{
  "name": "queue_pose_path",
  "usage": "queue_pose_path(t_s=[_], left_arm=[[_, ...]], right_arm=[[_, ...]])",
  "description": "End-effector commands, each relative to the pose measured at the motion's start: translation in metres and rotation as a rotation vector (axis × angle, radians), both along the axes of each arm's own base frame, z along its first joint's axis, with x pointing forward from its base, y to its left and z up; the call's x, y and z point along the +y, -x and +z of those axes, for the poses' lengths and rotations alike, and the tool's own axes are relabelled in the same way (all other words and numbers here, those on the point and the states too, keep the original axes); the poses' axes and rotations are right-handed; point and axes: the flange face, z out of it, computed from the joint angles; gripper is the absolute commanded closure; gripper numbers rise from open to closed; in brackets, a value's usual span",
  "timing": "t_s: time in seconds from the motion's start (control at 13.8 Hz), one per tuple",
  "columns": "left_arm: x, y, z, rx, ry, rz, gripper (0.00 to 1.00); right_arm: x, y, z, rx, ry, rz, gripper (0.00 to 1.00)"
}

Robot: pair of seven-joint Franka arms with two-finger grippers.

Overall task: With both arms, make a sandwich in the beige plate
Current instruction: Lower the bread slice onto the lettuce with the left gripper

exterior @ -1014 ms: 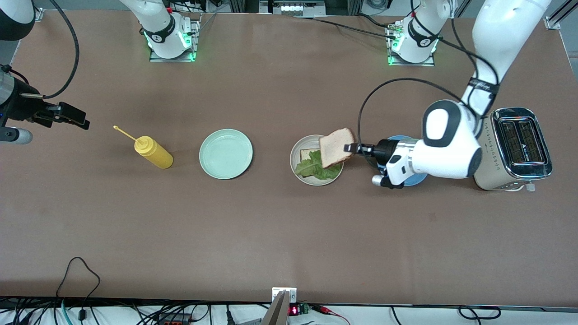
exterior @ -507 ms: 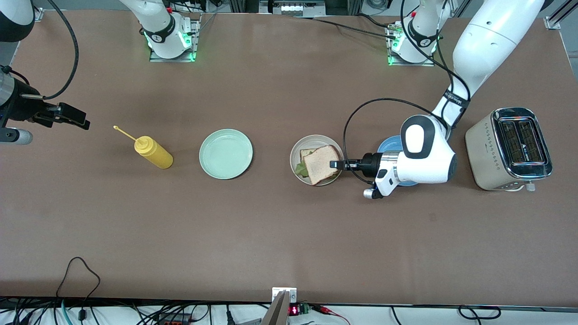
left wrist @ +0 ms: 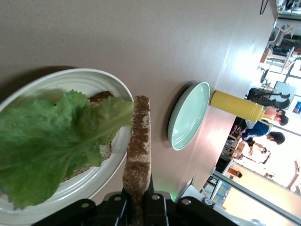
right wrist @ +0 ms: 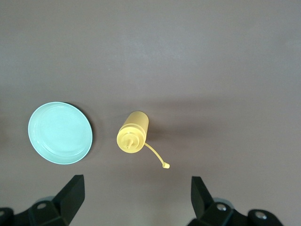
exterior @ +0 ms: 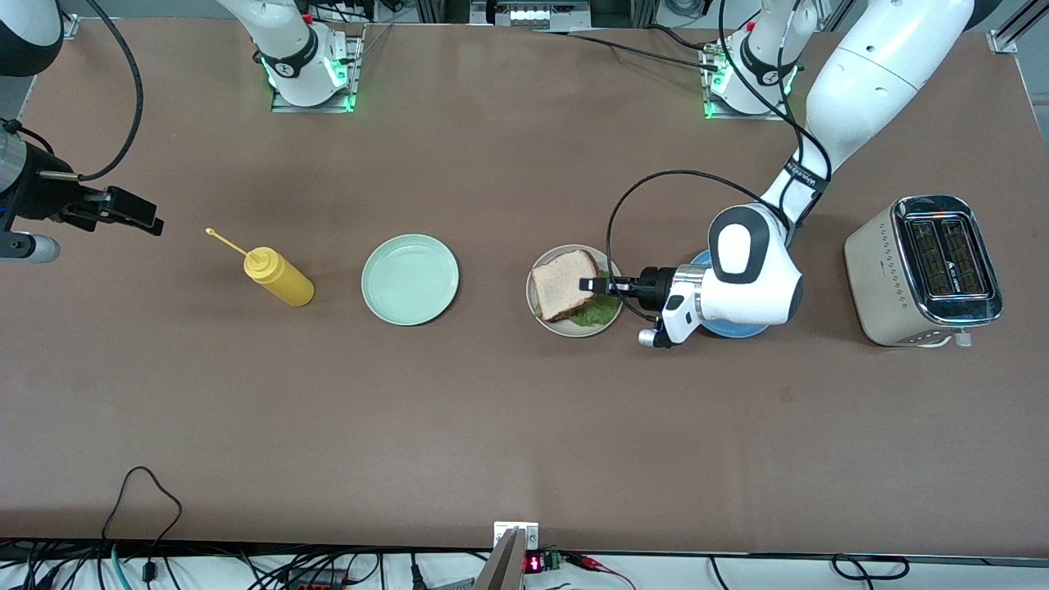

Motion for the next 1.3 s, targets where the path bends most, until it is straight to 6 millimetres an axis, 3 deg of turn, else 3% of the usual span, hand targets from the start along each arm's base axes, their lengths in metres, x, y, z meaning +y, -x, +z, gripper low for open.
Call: queue_pose_path(t_s=[0.0,0.29,0.43,0.94,1.23], left_arm=[[0.013,0.006,-0.002,-0.067,0.056,-0.048,1.0],[0.027,0.005,-0.004,-0.12,0.103,-0.096,1.0],[0.034,0.005,-0.015,-0.134,0.117,-0.103,1.0],[0.031,0.005,-0.01,-0.116,0.206,-0.095,1.0],[0.03,0.008,-0.028,-0.155,0.24,-0.122,1.0]], right_arm=[[0.001,0.005,0.002,-0.005,-0.015,-0.001,0.0],[0.001,0.005,0.001,-0.003,-0.014,-0.001,0.0],[0.0,0.005,0.001,-0.003,-0.014,-0.001,0.0],[-0.001,0.005,0.0,0.0,-0.014,-0.004,0.0],[-0.001,0.005,0.0,0.001,-0.014,-0.004,0.0]])
